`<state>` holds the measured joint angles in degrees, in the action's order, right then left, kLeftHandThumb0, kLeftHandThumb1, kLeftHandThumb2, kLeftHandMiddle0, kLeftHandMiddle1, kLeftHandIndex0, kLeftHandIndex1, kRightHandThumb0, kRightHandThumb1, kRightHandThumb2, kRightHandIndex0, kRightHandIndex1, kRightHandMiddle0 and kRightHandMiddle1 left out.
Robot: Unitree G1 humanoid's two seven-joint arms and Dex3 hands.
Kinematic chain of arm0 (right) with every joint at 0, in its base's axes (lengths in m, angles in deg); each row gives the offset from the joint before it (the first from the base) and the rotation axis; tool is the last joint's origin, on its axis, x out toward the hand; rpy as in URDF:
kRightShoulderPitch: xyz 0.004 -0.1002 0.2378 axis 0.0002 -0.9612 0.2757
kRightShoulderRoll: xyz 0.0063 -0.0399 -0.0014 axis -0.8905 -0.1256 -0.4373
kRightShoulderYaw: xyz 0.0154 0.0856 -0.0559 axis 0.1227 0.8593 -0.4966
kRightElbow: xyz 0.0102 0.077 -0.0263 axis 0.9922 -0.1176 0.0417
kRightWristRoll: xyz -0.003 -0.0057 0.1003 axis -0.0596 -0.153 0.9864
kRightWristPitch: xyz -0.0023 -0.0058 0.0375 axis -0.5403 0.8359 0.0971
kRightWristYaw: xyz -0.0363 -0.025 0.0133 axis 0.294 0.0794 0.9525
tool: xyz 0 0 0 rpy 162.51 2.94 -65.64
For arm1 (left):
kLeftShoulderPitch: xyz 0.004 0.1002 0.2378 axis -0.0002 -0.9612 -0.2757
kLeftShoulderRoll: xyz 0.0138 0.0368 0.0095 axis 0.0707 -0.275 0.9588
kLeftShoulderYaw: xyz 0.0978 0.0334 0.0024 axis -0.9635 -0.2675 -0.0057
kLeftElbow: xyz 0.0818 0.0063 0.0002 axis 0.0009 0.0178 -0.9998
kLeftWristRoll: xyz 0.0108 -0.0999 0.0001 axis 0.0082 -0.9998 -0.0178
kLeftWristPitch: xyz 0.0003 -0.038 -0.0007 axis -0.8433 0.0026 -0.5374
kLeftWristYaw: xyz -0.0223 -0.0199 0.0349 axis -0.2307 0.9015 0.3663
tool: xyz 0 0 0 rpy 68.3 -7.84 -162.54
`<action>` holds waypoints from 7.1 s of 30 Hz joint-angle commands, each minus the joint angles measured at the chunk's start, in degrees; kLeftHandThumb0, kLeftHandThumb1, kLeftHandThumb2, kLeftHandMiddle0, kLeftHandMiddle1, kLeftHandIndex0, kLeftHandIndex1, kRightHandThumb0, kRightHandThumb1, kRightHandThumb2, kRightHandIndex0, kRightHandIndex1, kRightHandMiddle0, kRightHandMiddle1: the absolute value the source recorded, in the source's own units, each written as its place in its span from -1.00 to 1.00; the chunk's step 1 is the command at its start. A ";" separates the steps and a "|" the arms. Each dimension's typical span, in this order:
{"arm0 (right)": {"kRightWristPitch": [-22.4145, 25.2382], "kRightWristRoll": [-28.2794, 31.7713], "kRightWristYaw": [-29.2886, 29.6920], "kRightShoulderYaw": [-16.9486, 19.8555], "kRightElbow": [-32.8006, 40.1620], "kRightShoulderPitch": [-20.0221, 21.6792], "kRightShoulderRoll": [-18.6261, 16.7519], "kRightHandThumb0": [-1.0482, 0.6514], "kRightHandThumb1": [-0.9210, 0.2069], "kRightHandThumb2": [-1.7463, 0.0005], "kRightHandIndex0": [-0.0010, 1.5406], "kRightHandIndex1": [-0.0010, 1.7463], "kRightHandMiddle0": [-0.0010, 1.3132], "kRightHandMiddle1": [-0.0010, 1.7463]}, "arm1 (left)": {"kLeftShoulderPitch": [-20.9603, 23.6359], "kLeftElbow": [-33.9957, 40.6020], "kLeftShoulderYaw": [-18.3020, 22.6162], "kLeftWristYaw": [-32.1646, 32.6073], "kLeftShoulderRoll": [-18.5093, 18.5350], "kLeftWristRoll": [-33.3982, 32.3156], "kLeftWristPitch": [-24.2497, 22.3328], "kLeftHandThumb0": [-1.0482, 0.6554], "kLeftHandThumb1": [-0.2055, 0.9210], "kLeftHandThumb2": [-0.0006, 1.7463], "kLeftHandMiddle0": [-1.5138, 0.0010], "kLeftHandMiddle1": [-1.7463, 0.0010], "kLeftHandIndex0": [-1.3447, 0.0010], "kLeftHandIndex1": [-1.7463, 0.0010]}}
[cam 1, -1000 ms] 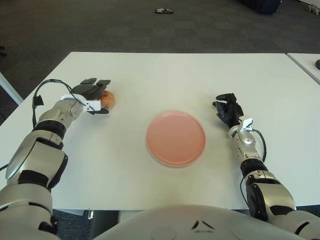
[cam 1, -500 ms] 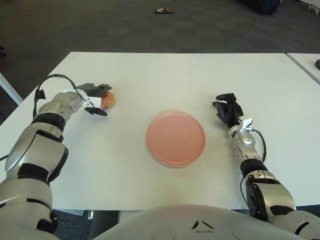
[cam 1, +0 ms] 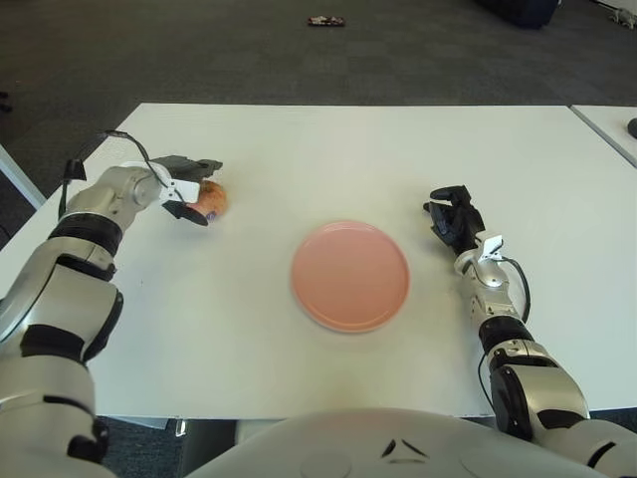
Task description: Put the apple into the plate.
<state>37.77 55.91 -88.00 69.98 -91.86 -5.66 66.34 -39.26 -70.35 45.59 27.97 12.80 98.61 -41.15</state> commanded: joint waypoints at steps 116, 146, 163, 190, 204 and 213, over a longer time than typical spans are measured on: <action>2.86 -0.59 0.41 -0.35 -1.95 -3.74 -0.93 -0.18 -1.00 0.46 -0.55 0.41 -0.62 0.94 | 4.30 -4.73 -9.56 4.02 -6.07 11.43 -10.20 -0.40 -0.10 0.02 1.00 1.00 1.00 0.77; 3.04 -0.71 0.58 -0.48 -1.08 -4.26 -1.15 -0.18 -1.00 0.46 -0.55 0.41 -0.62 0.94 | 5.90 -5.25 -10.03 2.79 -6.03 11.34 -8.90 -0.55 -0.01 -0.09 1.00 1.00 1.00 0.60; 3.16 -0.63 0.48 -0.39 -1.34 -4.01 -1.00 -0.18 -1.00 0.46 -0.55 0.41 -0.62 0.94 | 5.26 -3.86 -8.93 -0.31 -5.66 10.45 -8.89 -0.38 -0.24 0.02 1.00 1.00 1.00 0.30; 3.14 -0.52 0.27 -0.26 -1.61 -3.84 -0.78 -0.18 -1.00 0.46 -0.55 0.41 -0.62 0.94 | 6.74 -7.61 -11.15 4.17 -7.39 12.06 -9.62 0.34 -0.59 0.47 0.95 0.99 1.00 0.60; 3.12 -0.45 0.12 -0.19 -1.58 -3.90 -0.66 -0.18 -1.00 0.46 -0.55 0.41 -0.62 0.94 | 6.09 -10.83 -10.93 5.63 -7.82 11.10 -6.38 -0.19 -0.48 0.22 0.91 0.95 1.00 0.55; 3.12 -0.45 0.12 -0.19 -1.58 -3.91 -0.66 -0.18 -1.00 0.46 -0.55 0.41 -0.62 0.94 | 6.42 -11.19 -12.30 6.35 -7.65 13.05 -7.37 -0.37 -0.28 0.11 0.96 0.96 1.00 0.48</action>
<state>37.52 55.89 -87.78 69.84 -90.62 -6.58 66.07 -33.34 -80.93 34.19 32.96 5.04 110.45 -47.84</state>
